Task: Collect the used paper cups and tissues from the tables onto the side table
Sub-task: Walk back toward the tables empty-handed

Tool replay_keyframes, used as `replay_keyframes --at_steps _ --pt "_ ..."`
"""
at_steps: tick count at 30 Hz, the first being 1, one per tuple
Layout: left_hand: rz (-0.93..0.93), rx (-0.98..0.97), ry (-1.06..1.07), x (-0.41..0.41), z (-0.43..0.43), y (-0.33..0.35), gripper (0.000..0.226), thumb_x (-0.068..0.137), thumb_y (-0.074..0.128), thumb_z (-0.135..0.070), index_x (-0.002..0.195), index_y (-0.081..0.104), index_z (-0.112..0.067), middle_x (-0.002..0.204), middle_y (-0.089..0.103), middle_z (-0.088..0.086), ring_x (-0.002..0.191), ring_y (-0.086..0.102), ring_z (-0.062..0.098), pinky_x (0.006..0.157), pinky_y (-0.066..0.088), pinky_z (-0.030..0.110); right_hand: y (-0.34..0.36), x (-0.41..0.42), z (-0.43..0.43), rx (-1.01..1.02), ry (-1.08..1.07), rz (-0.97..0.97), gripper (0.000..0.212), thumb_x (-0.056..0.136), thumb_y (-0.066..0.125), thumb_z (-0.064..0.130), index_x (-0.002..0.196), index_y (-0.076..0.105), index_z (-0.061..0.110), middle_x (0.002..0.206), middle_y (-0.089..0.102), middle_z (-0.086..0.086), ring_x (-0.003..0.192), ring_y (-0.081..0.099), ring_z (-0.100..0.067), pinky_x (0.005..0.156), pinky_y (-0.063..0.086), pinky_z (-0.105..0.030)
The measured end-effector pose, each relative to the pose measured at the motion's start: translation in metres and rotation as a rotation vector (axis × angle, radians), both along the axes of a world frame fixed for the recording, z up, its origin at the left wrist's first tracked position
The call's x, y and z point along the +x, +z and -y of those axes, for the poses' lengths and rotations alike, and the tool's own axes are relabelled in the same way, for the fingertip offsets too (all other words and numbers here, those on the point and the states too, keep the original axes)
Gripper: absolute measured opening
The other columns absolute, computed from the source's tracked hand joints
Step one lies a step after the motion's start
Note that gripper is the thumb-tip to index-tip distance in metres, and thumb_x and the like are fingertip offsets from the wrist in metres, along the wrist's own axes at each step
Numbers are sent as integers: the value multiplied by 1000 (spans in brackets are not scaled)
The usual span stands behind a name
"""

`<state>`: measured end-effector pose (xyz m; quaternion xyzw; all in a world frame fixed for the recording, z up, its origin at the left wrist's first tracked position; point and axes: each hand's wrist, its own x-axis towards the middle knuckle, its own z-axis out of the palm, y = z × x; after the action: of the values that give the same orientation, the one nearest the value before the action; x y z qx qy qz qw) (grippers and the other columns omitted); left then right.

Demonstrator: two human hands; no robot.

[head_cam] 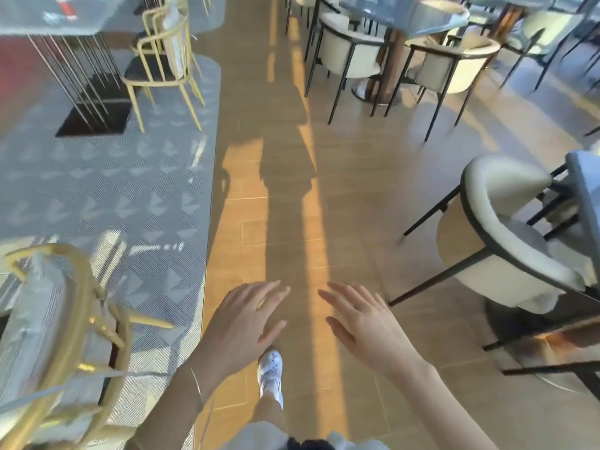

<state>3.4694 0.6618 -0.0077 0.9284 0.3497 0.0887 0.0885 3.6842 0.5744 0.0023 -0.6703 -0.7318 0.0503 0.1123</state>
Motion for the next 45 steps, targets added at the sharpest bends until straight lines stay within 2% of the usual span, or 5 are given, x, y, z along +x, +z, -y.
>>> replay_keyframes --at_steps 12,21,35,38,45 --pt "27 71 60 11 -233 39 51 88 35 -45 125 56 -17 124 58 1 110 56 21 93 44 36 36 15 -241 110 40 -7 42 87 60 27 126 52 19 129 54 -1 112 54 -24 82 45 -33" --pt "-44 15 171 17 -341 4 51 87 34 -47 123 58 -21 121 61 -2 107 59 17 90 47 33 -2 33 -377 1 129 -1 43 77 72 30 117 60 22 118 62 2 107 60 -19 79 48 -31" --pt "-3 52 367 72 -622 45 52 89 33 -48 125 57 -20 124 59 -1 109 58 17 92 45 35 41 91 -702 77 297 -73 39 89 57 28 128 52 21 131 53 1 119 50 -21 92 44 -36" --pt "11 15 402 68 -663 35 47 92 45 -45 130 51 -20 130 55 0 116 54 20 98 40 38 38 92 -748 69 320 -75 40 93 51 31 132 47 22 135 49 3 125 43 -19 98 40 -36" --pt "-3 -25 423 51 -769 11 52 87 34 -46 123 58 -18 122 61 1 108 59 21 92 46 37 9 75 -856 28 357 -67 38 88 60 26 125 55 19 128 56 0 116 53 -22 88 48 -38"
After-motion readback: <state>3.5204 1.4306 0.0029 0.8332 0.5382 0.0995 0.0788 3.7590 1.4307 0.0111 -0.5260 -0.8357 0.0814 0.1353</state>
